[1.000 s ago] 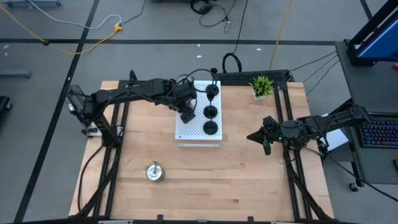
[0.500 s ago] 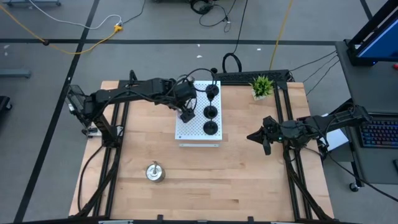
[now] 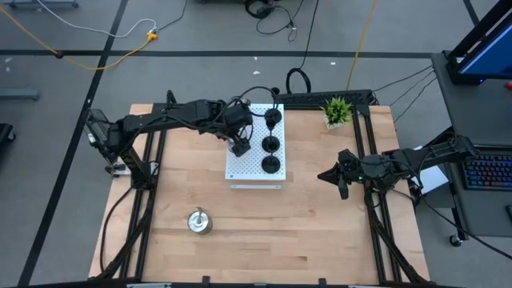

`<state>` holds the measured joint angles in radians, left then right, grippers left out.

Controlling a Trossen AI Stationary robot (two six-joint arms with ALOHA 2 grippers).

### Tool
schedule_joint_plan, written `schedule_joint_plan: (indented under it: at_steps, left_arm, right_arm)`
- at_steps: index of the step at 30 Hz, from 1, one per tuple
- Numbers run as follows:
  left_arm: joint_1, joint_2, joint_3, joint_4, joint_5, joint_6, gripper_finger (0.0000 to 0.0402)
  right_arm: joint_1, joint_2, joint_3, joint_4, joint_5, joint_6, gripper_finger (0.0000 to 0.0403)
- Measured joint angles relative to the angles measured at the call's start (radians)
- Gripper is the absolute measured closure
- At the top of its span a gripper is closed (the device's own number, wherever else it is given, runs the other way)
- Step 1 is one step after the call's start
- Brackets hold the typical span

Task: Pick & Place candle stick holders
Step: Put the top brown scented candle on the shelf aligned with the other brown scented candle, then put the brown scented candle on the shelf aligned with the other brown scented candles

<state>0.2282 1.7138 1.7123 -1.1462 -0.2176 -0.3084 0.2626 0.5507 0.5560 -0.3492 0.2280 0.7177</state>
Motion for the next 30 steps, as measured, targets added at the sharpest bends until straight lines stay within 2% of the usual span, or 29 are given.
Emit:
schedule_joint_plan:
  at_steps: [8, 17, 24, 30]
  left_arm:
    - [0.010, 0.000, 0.066, -0.009, 0.004, 0.040, 0.0011]
    - [0.010, 0.000, 0.204, -0.043, 0.005, 0.095, 0.0011]
    - [0.010, 0.000, 0.359, -0.221, -0.018, 0.082, 0.0011]
    - [-0.020, 0.000, 0.418, -0.428, -0.009, -0.006, 0.0011]
  right_arm:
    - [0.000, 0.000, 0.000, 0.000, -0.024, 0.002, 0.0403]
    - [0.000, 0.000, 0.000, 0.000, -0.024, 0.000, 0.0403]
    - [0.000, 0.000, 0.000, 0.000, -0.024, -0.004, 0.0403]
    - [0.000, 0.000, 0.000, 0.000, -0.024, -0.009, 0.0403]
